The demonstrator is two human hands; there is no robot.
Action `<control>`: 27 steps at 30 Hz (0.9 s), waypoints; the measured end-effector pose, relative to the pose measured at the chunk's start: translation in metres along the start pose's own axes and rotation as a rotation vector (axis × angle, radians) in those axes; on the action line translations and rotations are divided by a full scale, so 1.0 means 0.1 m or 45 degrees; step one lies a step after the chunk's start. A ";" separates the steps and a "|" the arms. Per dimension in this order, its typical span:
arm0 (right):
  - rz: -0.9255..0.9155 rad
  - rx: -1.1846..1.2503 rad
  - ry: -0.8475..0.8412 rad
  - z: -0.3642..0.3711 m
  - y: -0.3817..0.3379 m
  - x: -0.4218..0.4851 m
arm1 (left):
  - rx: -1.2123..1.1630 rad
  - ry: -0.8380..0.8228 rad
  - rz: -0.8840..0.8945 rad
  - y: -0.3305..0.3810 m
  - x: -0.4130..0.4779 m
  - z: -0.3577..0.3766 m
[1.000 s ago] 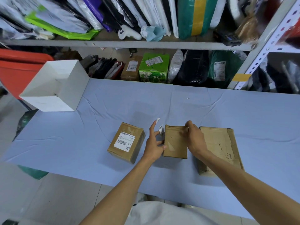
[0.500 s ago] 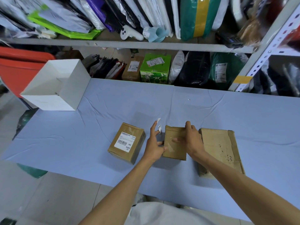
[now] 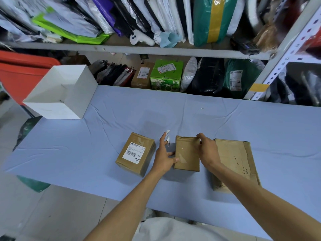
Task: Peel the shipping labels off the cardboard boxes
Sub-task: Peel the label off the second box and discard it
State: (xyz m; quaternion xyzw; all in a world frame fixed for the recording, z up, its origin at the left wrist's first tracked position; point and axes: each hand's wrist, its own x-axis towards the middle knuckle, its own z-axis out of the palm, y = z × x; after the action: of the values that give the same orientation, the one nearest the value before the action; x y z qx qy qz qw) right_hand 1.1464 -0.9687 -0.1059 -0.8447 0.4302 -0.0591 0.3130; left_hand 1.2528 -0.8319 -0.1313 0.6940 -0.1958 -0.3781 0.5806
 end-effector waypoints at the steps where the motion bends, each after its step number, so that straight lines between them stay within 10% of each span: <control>1: 0.020 0.035 0.000 0.00 0.01 0.01 | 0.005 0.000 0.018 0.01 0.01 0.01; 12: -0.229 0.007 0.001 -0.10 -0.15 0.00 | 0.173 0.458 0.160 0.34 0.22 -0.06; 27: -0.321 0.422 0.046 -0.13 -0.39 0.02 | -0.007 0.265 -0.033 0.48 0.28 0.07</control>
State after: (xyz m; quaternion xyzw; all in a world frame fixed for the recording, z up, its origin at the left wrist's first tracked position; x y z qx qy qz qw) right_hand 1.1697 -0.9594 -0.0732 -0.8275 0.3112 -0.1829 0.4301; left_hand 1.2735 -0.8683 -0.0946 0.7304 -0.1246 -0.3120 0.5947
